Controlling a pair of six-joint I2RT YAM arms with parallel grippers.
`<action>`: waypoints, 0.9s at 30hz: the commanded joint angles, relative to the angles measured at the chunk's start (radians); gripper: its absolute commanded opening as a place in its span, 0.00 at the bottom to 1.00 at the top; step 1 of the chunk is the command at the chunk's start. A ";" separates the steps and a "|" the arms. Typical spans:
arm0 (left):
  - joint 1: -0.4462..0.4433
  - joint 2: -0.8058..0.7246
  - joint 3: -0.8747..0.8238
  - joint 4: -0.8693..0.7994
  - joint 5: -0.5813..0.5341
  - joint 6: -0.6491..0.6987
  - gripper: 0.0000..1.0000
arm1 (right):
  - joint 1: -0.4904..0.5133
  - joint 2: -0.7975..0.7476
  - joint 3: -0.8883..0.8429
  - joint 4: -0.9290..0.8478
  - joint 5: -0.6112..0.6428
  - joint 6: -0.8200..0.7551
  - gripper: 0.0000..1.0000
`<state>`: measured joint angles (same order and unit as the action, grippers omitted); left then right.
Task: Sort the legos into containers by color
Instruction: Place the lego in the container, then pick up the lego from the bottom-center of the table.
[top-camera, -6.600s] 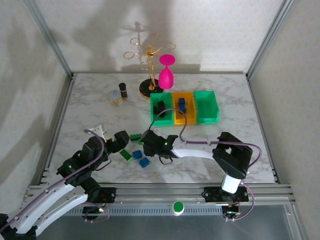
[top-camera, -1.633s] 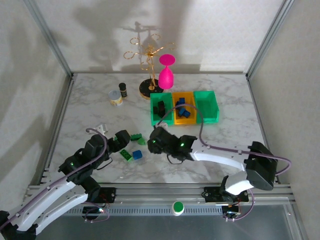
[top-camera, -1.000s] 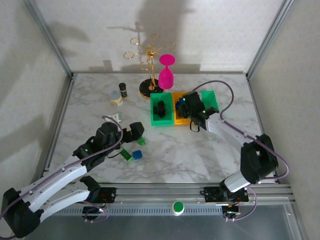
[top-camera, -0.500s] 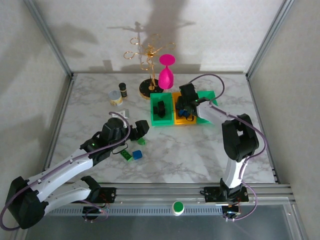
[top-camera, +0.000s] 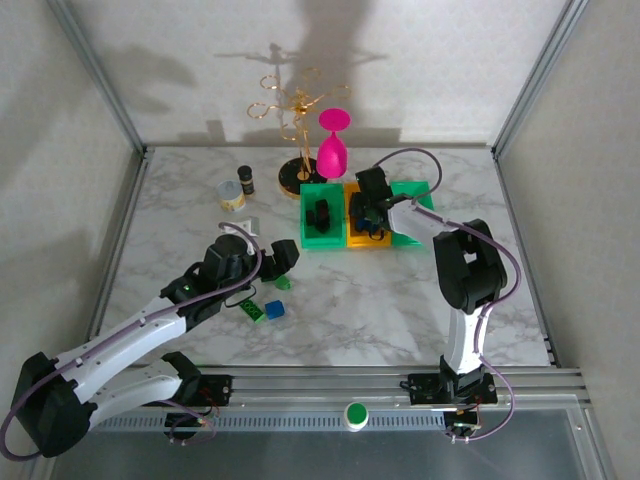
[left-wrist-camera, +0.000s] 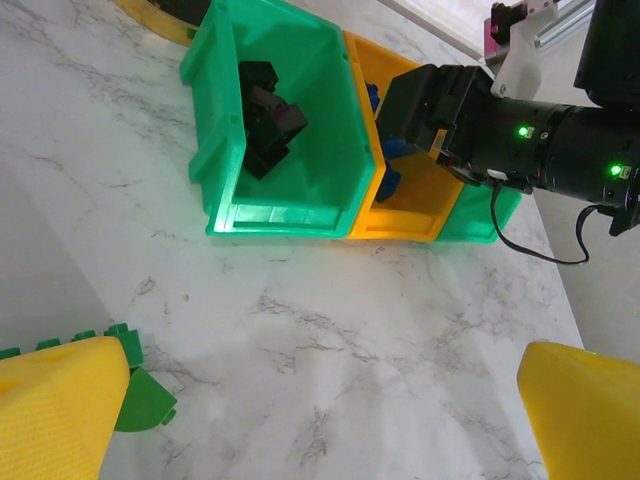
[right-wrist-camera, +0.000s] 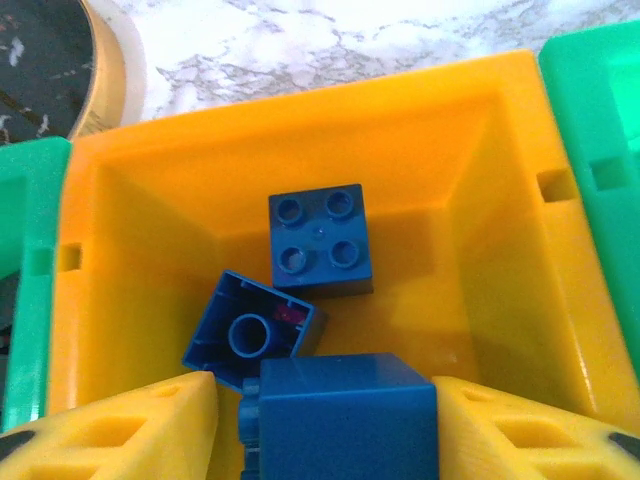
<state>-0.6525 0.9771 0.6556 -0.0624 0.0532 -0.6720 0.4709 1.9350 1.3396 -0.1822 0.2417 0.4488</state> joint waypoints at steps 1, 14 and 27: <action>0.010 -0.014 0.047 0.004 -0.012 0.022 1.00 | -0.006 -0.052 0.010 -0.005 0.027 -0.022 0.61; 0.010 -0.057 0.065 -0.029 -0.028 0.020 1.00 | 0.016 -0.211 -0.042 -0.013 -0.005 -0.013 0.62; 0.014 -0.240 -0.030 -0.194 -0.107 -0.055 1.00 | 0.335 -0.433 -0.300 -0.048 -0.001 0.140 0.65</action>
<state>-0.6506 0.7803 0.6590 -0.1680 -0.0051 -0.6964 0.7395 1.5288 1.0840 -0.1993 0.2329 0.5201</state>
